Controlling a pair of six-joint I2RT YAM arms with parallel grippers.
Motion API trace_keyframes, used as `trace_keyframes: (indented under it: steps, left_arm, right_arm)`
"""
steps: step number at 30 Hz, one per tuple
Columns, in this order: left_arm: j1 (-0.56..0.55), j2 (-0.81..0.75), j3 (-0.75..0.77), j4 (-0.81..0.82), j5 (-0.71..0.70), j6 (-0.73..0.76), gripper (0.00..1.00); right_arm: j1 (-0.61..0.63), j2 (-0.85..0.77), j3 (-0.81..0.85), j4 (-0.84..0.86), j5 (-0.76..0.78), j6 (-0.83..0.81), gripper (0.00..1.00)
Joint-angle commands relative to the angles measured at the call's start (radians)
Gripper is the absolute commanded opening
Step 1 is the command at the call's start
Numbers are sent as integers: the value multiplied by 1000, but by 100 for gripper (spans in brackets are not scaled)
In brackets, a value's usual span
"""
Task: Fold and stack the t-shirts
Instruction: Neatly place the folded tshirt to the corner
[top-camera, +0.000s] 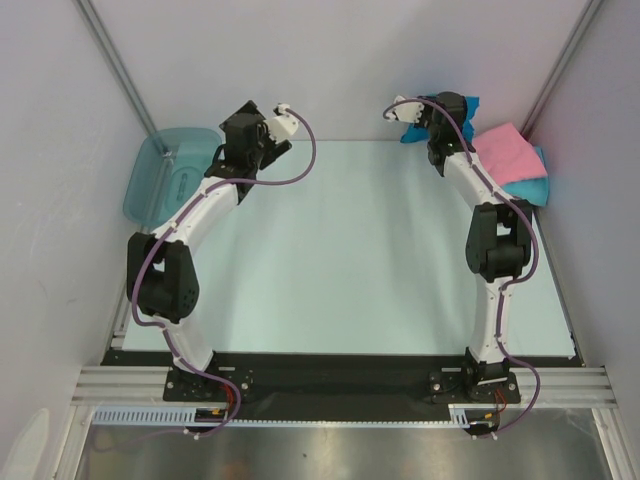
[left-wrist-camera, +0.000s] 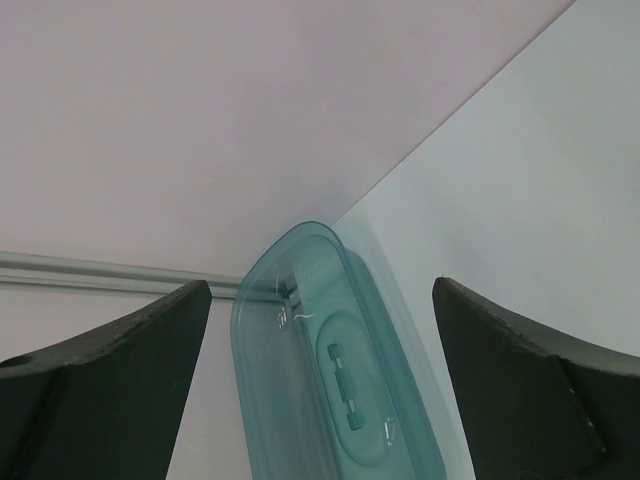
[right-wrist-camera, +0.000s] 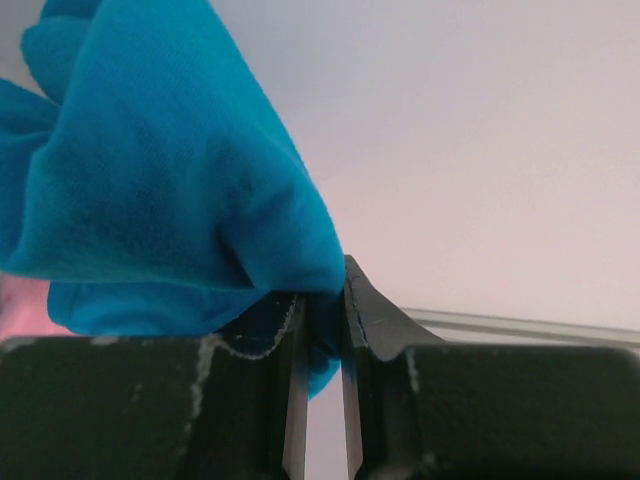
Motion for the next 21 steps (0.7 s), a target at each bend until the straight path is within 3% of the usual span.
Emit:
trace_keyframes:
  steps: [1,8,21]
  left_arm:
    - [5,-25,50,18,9,-26,100]
    - [5,-21,59,16,11,-27,100]
    - [2,-13,83,-39,-6,-18,100]
  right_arm:
    - [-1,-21,59,221,-30,-42,0]
    - [-49,22,124,266,-61,-70,0]
    - [-228,231,429,261,-168,-44,0]
